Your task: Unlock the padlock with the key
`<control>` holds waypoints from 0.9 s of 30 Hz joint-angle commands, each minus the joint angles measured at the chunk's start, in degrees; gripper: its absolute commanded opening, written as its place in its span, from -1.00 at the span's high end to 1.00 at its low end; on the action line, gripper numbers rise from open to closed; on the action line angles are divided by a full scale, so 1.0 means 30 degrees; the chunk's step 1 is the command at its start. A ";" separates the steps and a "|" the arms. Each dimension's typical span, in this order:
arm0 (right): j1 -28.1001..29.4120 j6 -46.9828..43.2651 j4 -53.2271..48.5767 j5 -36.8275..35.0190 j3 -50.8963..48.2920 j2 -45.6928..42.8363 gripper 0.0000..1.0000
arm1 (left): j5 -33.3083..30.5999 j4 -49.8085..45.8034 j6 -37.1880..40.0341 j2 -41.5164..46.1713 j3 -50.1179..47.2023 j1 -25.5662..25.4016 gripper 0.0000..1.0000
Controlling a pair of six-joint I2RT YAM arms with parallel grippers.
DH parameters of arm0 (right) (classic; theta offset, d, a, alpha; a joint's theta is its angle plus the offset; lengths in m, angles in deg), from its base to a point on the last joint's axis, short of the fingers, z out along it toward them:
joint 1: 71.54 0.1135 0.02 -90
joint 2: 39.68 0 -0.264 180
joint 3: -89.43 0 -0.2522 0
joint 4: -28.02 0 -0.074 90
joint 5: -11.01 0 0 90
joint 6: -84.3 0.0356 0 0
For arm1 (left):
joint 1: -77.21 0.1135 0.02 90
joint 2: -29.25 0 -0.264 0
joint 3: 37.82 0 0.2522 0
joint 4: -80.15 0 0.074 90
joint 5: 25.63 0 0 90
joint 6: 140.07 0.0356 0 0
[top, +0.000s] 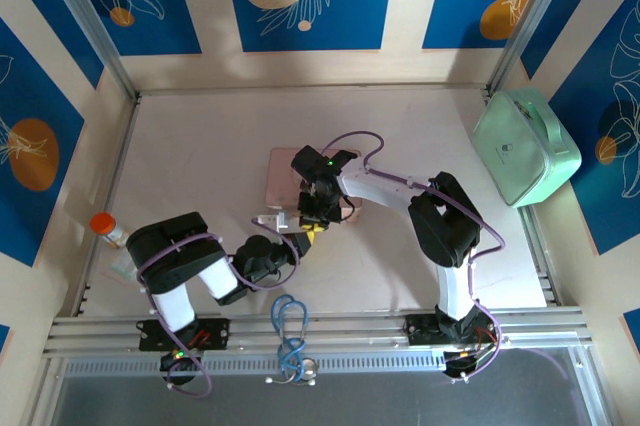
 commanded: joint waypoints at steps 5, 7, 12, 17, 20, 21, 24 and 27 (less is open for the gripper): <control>0.0356 0.1143 -0.0497 0.2237 -0.0784 0.0283 0.75 | -0.0884 0.0867 -0.0479 -0.0202 0.0618 -0.0077 1.00; 0.0356 0.1208 -0.0519 0.1647 -0.0761 0.0063 0.52 | -0.0915 0.0867 -0.0778 -0.0350 0.0563 -0.0077 1.00; 0.0563 0.1968 0.0324 -0.0520 -0.1190 -0.0836 -0.30 | -0.0973 0.0865 -0.0916 -0.0577 0.0559 -0.0084 1.00; 0.1685 0.2965 0.2469 -0.3854 -0.2807 -0.2725 -0.47 | -0.1032 0.0868 -0.1101 -0.0709 0.0504 -0.0078 1.00; 0.2560 0.3563 0.4115 -0.6062 -0.4294 -0.3849 -0.41 | -0.0950 0.0867 -0.1280 -0.0651 0.0476 -0.0077 1.00; 0.2906 0.3718 0.5243 -0.6745 -0.5143 -0.4398 -0.39 | -0.0916 0.0867 -0.1352 -0.0622 0.0478 -0.0077 1.00; 0.3381 0.4016 0.7709 -0.8275 -0.7429 -0.5686 -0.35 | -0.0973 0.0867 -0.1511 -0.0490 0.0441 -0.0106 1.00; 0.3346 0.3108 0.9967 -0.8552 -0.8843 -0.6060 -0.33 | -0.1047 0.0867 -0.1489 -0.0329 0.0384 -0.0084 1.00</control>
